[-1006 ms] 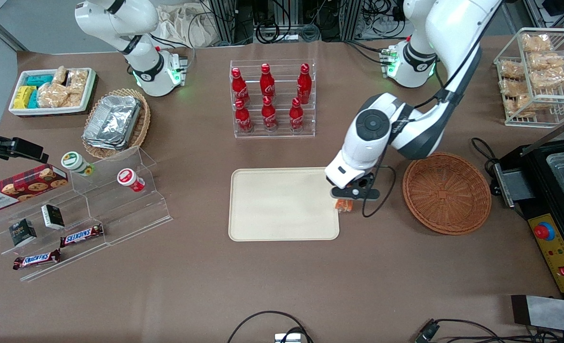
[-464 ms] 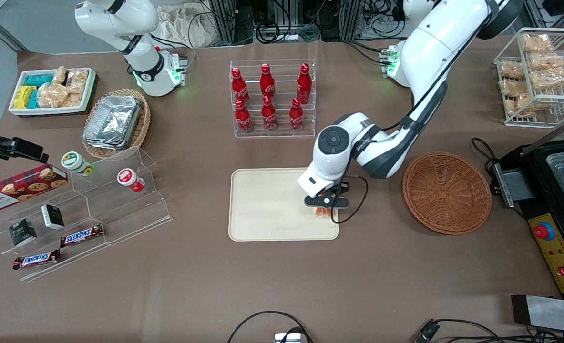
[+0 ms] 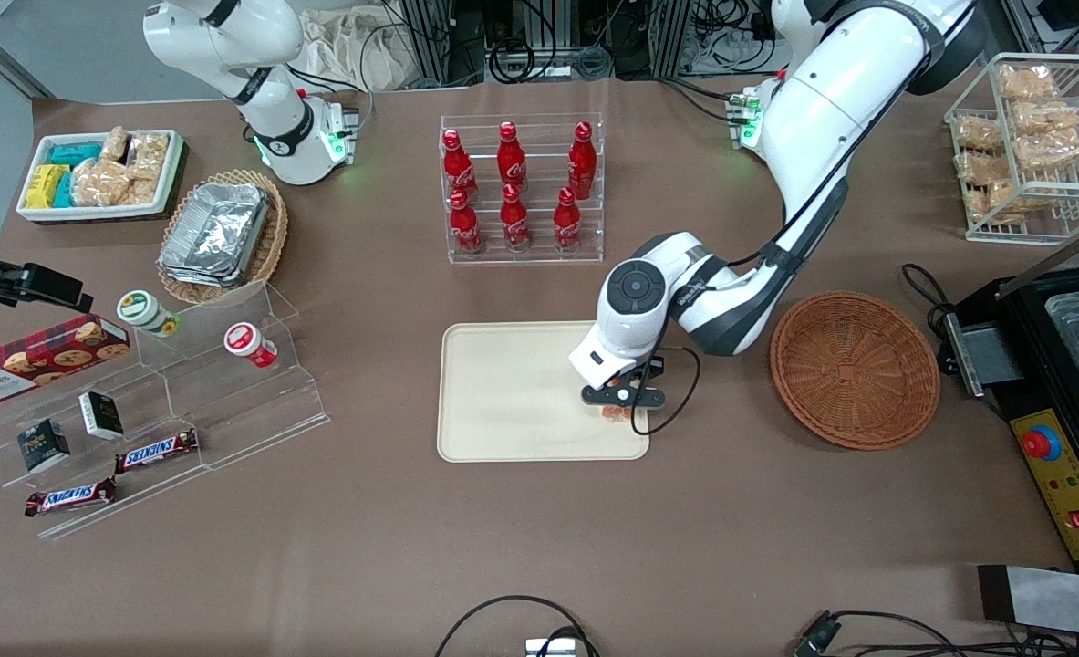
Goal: Place sandwich from basket to tray
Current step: 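Lower the sandwich onto the cream tray with the left gripper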
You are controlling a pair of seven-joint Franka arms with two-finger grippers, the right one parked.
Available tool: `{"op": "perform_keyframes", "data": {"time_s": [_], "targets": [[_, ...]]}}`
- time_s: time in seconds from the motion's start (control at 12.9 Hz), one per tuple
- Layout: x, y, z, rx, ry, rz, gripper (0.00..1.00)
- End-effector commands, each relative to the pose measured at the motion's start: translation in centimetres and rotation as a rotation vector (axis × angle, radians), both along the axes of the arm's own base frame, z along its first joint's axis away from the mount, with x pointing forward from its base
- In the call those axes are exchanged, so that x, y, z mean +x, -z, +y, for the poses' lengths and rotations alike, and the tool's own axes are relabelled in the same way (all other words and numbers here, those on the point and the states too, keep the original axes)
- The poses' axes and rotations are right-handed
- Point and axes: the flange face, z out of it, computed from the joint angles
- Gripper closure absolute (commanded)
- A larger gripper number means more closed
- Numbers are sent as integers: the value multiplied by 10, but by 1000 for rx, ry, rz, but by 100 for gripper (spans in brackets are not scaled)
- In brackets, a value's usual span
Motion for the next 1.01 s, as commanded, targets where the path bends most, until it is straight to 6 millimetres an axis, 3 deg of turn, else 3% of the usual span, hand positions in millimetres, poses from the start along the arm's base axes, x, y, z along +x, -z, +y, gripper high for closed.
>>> {"op": "perform_keyframes", "data": {"time_s": [0.0, 0.08, 0.31, 0.77, 0.85, 0.93], "targets": [[4, 4, -9, 13, 10, -4, 87], [5, 3, -10, 15, 15, -10, 87], [-8, 2, -38, 10, 56, -24, 87], [-6, 12, -37, 13, 50, -14, 83], [-7, 16, -38, 13, 51, -9, 68], [-6, 15, -37, 12, 47, -10, 47]]}}
